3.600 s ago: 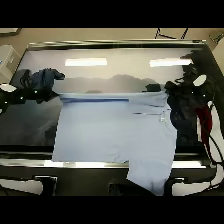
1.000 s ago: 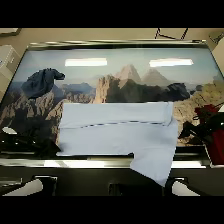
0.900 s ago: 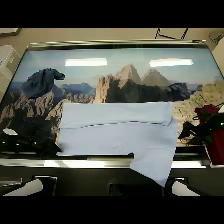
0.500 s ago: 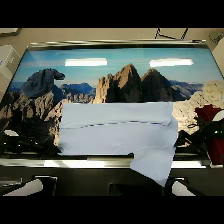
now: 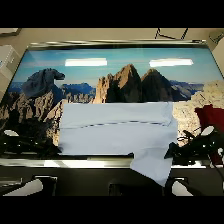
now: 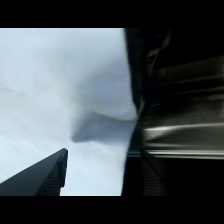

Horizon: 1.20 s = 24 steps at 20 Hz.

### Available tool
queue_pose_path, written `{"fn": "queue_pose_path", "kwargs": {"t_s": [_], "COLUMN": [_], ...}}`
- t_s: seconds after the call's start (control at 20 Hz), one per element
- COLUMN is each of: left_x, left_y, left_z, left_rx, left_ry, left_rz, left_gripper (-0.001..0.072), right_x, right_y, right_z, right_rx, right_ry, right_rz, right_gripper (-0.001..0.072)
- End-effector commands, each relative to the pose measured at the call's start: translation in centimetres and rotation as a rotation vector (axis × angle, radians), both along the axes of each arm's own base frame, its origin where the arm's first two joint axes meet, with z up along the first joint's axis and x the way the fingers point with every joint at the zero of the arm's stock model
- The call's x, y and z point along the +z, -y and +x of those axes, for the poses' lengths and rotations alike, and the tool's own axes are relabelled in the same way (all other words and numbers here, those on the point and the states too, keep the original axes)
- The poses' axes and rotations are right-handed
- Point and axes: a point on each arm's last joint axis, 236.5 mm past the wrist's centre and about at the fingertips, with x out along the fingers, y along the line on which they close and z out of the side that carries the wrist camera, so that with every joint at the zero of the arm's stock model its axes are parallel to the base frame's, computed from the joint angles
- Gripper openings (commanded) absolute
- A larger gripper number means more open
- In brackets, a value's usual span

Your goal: Fold the clothes and pants, and hang the long-sleeved shirts on hangers.

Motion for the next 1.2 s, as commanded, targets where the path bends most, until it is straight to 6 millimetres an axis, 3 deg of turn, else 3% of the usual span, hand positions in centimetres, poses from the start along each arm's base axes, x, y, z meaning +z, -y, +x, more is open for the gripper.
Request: {"fn": "queue_pose_path", "kwargs": {"t_s": [0.0, 0.05, 0.1, 0.2, 0.3, 0.5, 0.6, 0.75, 1.0, 1.15], "left_x": [0.1, 0.1, 0.2, 0.9, 2.7, 6.9, 7.7, 8.0, 6.7, 5.1], "left_y": [0.0, 0.0, 0.0, -0.2, -0.5, -2.0, -2.4, -1.4, -2.0, -2.4], "left_z": [0.0, 0.0, 0.1, 0.6, 2.1, 8.9, 11.9, 16.0, 22.6, 25.0], "left_rx": [-0.001, -0.001, -0.003, -0.014, -0.028, 0.059, 0.059, 0.002, 0.032, 0.056], "left_ry": [0.000, 0.001, 0.001, 0.012, 0.047, 0.188, 0.236, 0.261, 0.215, 0.190], "left_rz": [-0.003, -0.003, -0.004, -0.012, -0.034, -0.016, 0.032, 0.044, 0.044, 0.039], "left_gripper": [0.0023, 0.0024, 0.0023, 0.0023, 0.0023, 0.0023, 0.0022, 0.0023, 0.0023, 0.0023], "right_x": [-0.7, -0.7, -0.5, 0.2, 1.9, 7.1, 8.8, 8.8, 7.7, 6.1], "right_y": [-1.0, -1.1, -1.1, -0.7, 0.6, 2.9, 2.5, 1.5, 2.6, 2.7], "right_z": [-0.9, -1.2, -1.3, -0.1, 2.8, 12.1, 16.4, 21.9, 30.3, 32.9], "right_rx": [-0.018, -0.014, -0.013, 0.002, 0.003, -0.079, -0.063, -0.021, -0.122, -0.207], "right_ry": [-0.016, -0.025, -0.029, 0.011, 0.096, 0.363, 0.462, 0.518, 0.573, 0.565], "right_rz": [0.023, 0.027, 0.029, 0.029, -0.004, -0.078, -0.092, -0.100, -0.105, -0.082], "right_gripper": [0.0374, 0.0175, 0.0043, 0.0040, 0.0036, 0.0035, 0.0035, 0.0036, 0.0036, 0.0036]}}
